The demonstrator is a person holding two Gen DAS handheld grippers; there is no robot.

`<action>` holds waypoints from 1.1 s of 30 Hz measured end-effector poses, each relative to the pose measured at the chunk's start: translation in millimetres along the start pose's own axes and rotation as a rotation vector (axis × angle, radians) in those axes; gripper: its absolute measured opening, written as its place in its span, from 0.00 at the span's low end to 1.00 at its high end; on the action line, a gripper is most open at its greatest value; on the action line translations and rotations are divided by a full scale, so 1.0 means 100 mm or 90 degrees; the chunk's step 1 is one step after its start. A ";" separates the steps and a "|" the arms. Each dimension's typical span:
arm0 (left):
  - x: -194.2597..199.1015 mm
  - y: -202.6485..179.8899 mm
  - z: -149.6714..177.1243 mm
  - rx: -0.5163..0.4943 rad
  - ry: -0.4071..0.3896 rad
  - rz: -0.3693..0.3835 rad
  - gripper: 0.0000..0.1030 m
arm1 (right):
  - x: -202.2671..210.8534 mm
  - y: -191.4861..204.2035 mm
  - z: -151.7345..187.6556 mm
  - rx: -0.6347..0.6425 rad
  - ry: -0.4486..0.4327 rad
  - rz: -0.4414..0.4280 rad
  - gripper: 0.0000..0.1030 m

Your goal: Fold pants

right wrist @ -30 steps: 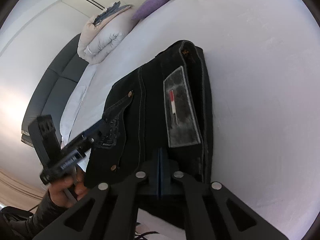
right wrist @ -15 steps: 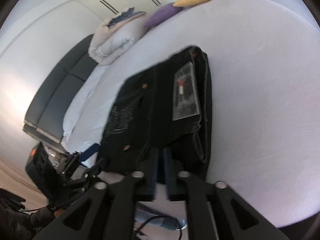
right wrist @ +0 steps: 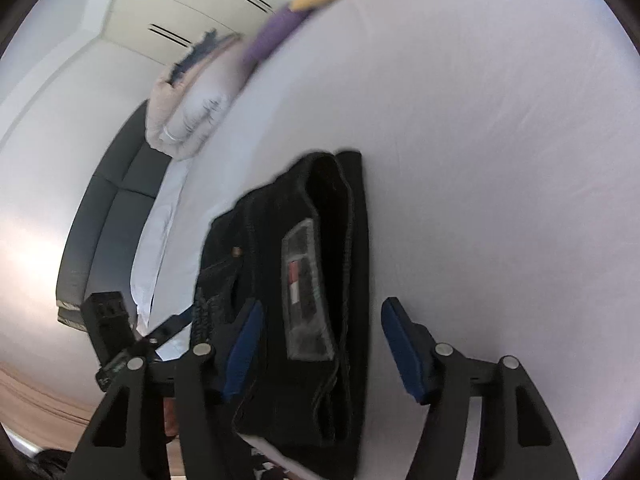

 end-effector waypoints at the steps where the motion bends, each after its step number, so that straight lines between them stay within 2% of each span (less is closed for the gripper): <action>1: -0.10 0.05 0.00 0.013 0.019 0.005 0.88 | -0.06 -0.01 -0.02 -0.007 0.005 -0.002 0.54; 2: -0.17 0.09 0.00 0.027 0.024 0.014 0.88 | -0.11 0.00 -0.05 -0.013 0.010 -0.007 0.48; 4: -0.22 0.10 -0.03 0.035 0.020 0.030 0.87 | -0.20 0.03 -0.07 -0.015 0.023 -0.014 0.45; 6: -0.28 0.08 -0.05 0.038 0.029 0.041 0.73 | -0.28 0.06 -0.09 -0.009 0.032 -0.014 0.35; 7: -0.30 0.07 -0.05 0.036 0.039 0.040 0.57 | -0.32 0.08 -0.10 -0.002 0.035 -0.012 0.33; 10: -0.33 0.03 -0.06 0.018 0.048 0.022 0.47 | -0.29 0.14 -0.11 0.025 0.025 0.003 0.26; 11: -0.30 0.02 -0.07 0.020 0.041 0.023 0.39 | -0.26 0.17 -0.10 0.037 0.016 0.007 0.24; 14: -0.18 -0.04 -0.14 0.027 0.017 0.032 0.27 | -0.10 0.32 -0.12 0.060 -0.011 0.003 0.20; 18: 0.06 -0.34 -0.42 -0.028 -0.027 0.035 0.23 | 0.17 0.62 -0.29 0.105 -0.050 -0.013 0.20; 20: 0.13 -0.45 -0.61 -0.051 -0.043 0.038 0.23 | 0.32 0.70 -0.50 0.111 -0.067 -0.028 0.20; 25: -0.03 -0.54 -1.24 -0.088 -0.056 0.046 0.23 | 0.45 0.64 -1.10 0.115 -0.095 -0.028 0.19; 30: -0.55 -0.27 -1.59 -0.076 -0.032 0.029 0.23 | 0.10 0.27 -1.48 0.082 -0.078 -0.010 0.20; 33: -0.86 0.06 -1.50 -0.050 0.002 0.003 0.24 | -0.27 -0.09 -1.54 0.049 -0.039 0.027 0.22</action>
Point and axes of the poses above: each gripper's, at about its wrist camera, not at the fingertips, and x roughly against the way its jaws point, y to its left, z to its underside, the point moved 7 cm from there along -x, roughly the way its jaws point, and after that the axes turned 9 degrees about z, right-handed, at the moved point
